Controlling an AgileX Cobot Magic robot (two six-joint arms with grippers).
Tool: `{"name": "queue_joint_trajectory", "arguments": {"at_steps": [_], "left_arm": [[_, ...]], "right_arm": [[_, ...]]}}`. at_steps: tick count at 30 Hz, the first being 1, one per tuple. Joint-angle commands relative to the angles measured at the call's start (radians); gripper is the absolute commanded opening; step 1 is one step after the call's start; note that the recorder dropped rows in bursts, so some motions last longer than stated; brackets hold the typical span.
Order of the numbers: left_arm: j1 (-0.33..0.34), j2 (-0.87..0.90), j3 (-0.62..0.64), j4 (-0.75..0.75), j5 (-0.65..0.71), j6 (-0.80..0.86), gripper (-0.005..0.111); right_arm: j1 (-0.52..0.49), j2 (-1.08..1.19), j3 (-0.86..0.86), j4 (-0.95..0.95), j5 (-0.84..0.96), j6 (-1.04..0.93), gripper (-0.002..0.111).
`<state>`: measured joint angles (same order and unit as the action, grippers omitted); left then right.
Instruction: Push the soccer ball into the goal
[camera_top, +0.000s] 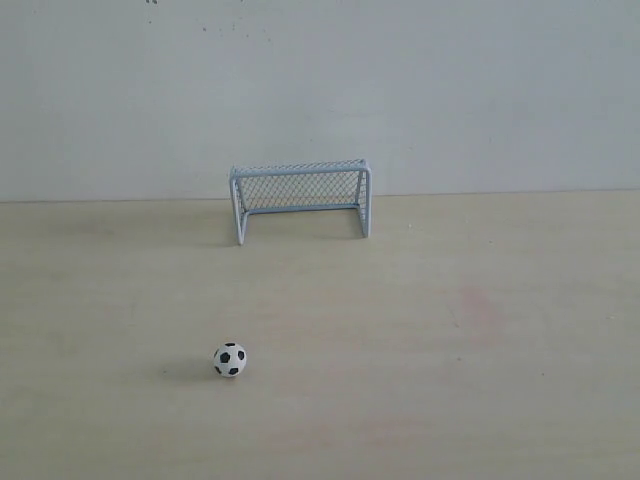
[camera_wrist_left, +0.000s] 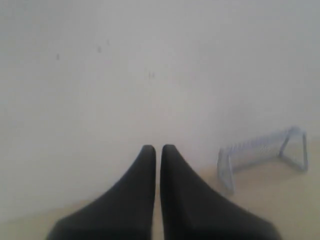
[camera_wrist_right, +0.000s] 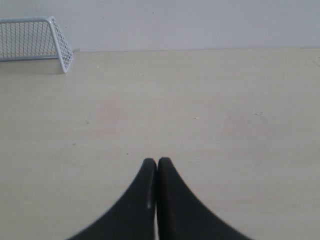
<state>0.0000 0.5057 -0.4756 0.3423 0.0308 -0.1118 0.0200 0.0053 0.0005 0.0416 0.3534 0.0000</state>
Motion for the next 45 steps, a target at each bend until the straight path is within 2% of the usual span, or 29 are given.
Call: {"name": "queue_joint_trajectory", "arguments": {"at_steps": [1,5,7,9,12,13,16,22,27,29,41,45], "left_arm": [[0.001,0.235,-0.084,0.05,0.2,0.086,0.004],[-0.005,0.457,-0.166,-0.001,0.228,0.112,0.004],[-0.038,0.556,-0.202,-0.062,0.267,0.189,0.004],[-0.079,0.632,-0.226,-0.112,0.355,0.407,0.004],[-0.147,0.761,-0.243,-0.238,0.548,0.936,0.004],[-0.169,0.805,-0.246,-0.271,0.631,1.172,0.004],[-0.206,0.886,-0.246,-0.342,0.709,1.504,0.004],[-0.233,0.96,-0.246,-0.614,0.518,1.555,0.004],[-0.233,0.967,-0.246,-0.948,0.464,1.839,0.004],[-0.233,0.969,-0.246,-1.027,0.464,1.953,0.004],[-0.233,1.079,-0.248,-1.064,0.42,2.05,0.004],[-0.233,1.135,-0.294,-1.064,0.418,2.048,0.004]], "right_arm": [[0.002,-0.005,-0.001,0.0,-0.005,0.0,0.0],[0.002,-0.005,-0.001,0.0,-0.005,0.0,0.0],[0.002,-0.005,-0.001,0.0,-0.005,0.0,0.0],[0.002,-0.005,-0.001,0.0,-0.005,0.0,0.0],[0.002,-0.005,-0.001,0.0,-0.005,0.0,0.0],[0.002,-0.005,-0.001,0.0,-0.005,0.0,0.0],[0.002,-0.005,-0.001,0.0,-0.005,0.0,0.0],[0.002,-0.005,-0.001,0.0,-0.005,0.0,0.0],[0.002,-0.005,-0.001,0.0,-0.005,0.0,0.0],[0.002,-0.005,-0.001,0.0,-0.005,0.0,0.0],[0.002,-0.005,-0.001,0.0,-0.005,0.0,0.0],[0.002,-0.005,-0.001,0.0,-0.005,0.0,0.0]]}}
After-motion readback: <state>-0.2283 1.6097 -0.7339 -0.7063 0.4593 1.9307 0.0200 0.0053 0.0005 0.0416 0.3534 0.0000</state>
